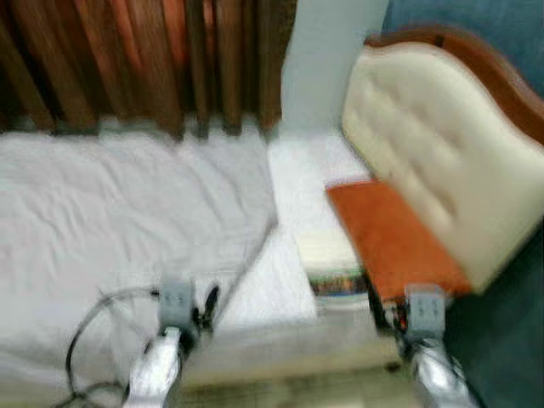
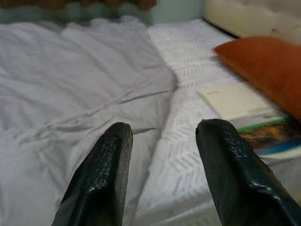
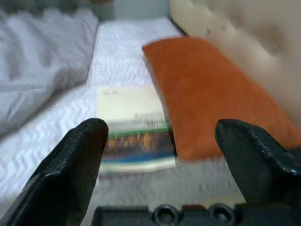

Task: Clean up the room

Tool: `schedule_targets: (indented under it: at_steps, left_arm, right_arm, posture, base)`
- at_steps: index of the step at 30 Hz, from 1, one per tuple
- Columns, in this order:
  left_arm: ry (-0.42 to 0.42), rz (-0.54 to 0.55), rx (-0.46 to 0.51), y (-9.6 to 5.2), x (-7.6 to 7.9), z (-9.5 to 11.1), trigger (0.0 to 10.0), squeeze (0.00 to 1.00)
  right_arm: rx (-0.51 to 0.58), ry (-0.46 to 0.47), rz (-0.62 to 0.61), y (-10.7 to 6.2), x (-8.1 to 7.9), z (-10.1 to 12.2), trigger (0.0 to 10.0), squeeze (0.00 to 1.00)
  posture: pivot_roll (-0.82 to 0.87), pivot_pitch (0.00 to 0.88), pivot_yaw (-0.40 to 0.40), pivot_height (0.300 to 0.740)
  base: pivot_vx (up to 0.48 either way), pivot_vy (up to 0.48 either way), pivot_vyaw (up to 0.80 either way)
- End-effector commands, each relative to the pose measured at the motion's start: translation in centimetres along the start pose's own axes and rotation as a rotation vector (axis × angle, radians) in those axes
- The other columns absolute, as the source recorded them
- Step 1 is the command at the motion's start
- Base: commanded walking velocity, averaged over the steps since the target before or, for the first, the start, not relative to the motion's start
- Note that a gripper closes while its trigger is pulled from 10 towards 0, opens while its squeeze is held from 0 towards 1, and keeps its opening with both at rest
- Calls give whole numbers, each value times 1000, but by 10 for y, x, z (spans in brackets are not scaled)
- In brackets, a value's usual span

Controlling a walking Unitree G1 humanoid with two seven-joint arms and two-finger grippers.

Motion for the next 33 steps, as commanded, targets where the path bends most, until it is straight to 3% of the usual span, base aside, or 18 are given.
schedule_targets:
  at_steps: [1, 2, 4, 5, 22, 23, 33]
  left_arm:
    - [15, 23, -14, 0, -9, -1, 10000, 0]
    - [23, 32, -14, 1, -13, 0, 10000, 565]
    - [30, 39, -14, 1, -15, 1, 10000, 565]
    - [31, 42, -10, 2, -16, 2, 10000, 1000]
    - [36, -27, -20, 3, 1, 0, 10000, 1000]
    - [36, -32, 4, 4, 1, 4, 10000, 0]
    - [47, -13, 16, 6, -2, 10, 10000, 0]
  right_arm:
    - [13, 12, 9, 3, -2, 4, 10000, 0]
    - [12, 13, 17, 3, -4, 4, 10000, 0]
    - [12, 13, 22, 4, -5, 4, 10000, 0]
    - [11, 13, 30, 4, -6, 4, 10000, 0]
    - [16, 15, 44, 9, -8, 5, 10000, 0]
    - [18, 15, 48, 9, -8, 5, 10000, 0]
    - [26, 18, 63, 9, -11, 6, 10000, 0]
  posture:
    - [69, 10, -91, 740]
    - [70, 9, -94, 740]
    - [70, 9, -94, 740]
    - [73, 4, -95, 740]
    - [73, 0, -90, 740]
    - [73, 0, -89, 740]
    - [67, 0, -88, 740]
  base:
    - [0, 480, 0]
    - [0, 480, 0]
    - [0, 480, 0]
    - [0, 480, 0]
    - [0, 480, 0]
    - [0, 0, 0]
    - [349, 0, 0]
Point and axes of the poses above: a point about 5 cm out from each wrist's last joint towards the gripper, its own y axis pointing out of the wrist towards the gripper, its own z axis along the axis of the wrist's last joint, x = y × z, the point moved 5 cm from there along y, pointing out of the wrist towards the gripper, and after that the axes turned 4 degrees about y, right-handed, at the moved point
